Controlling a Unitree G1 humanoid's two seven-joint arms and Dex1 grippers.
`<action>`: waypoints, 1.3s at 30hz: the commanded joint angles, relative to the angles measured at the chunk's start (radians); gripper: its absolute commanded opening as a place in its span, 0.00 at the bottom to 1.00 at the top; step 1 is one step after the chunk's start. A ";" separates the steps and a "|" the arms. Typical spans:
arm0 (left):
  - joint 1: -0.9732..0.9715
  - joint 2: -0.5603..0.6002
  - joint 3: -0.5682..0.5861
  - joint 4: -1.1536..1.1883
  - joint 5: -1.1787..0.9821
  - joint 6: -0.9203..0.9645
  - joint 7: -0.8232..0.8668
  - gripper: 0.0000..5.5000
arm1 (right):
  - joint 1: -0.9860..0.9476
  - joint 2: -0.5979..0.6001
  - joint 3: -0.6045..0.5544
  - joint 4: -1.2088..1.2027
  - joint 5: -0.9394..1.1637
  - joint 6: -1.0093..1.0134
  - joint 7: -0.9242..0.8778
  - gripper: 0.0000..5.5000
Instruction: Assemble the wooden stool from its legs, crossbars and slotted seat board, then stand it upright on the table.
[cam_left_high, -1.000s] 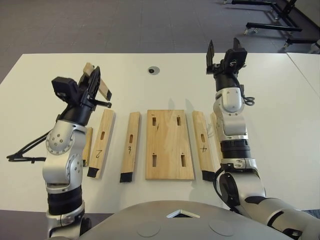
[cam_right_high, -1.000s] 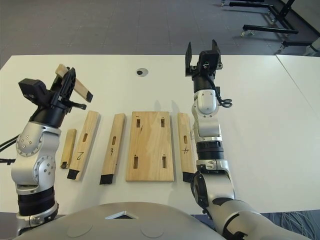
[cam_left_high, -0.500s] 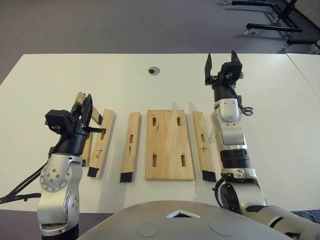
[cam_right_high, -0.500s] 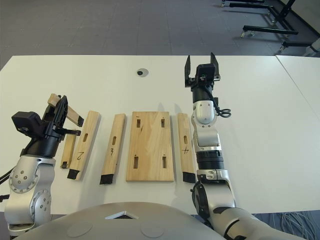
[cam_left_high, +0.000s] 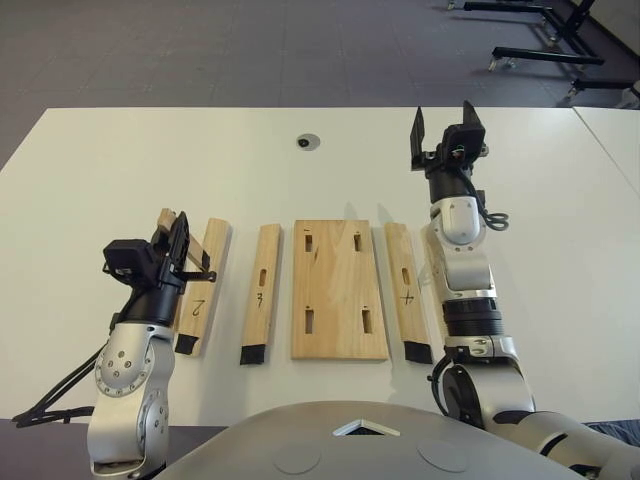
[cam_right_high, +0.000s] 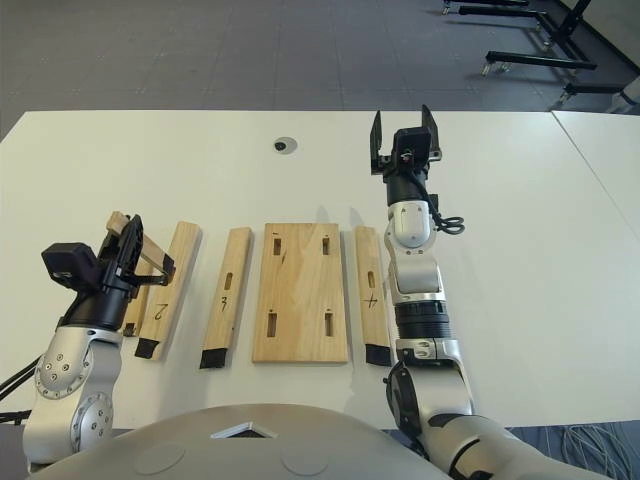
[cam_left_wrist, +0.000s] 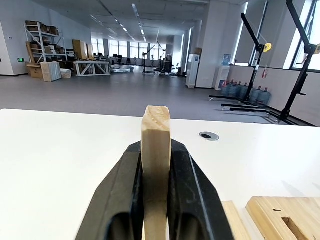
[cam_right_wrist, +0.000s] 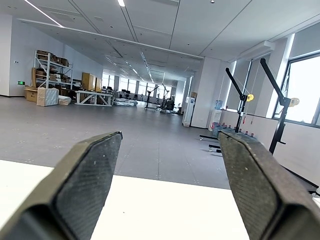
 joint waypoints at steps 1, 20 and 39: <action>0.011 -0.002 -0.004 0.022 0.006 0.003 0.000 0.07 | -0.017 0.001 -0.001 -0.006 0.001 0.013 0.003 0.64; -0.024 0.024 0.007 0.109 0.019 0.004 -0.028 0.07 | -0.030 0.037 -0.039 -0.040 0.086 0.061 0.010 0.64; -0.028 0.030 0.031 0.171 0.014 -0.033 -0.047 0.16 | -0.045 0.034 -0.054 -0.054 0.078 0.076 -0.003 0.64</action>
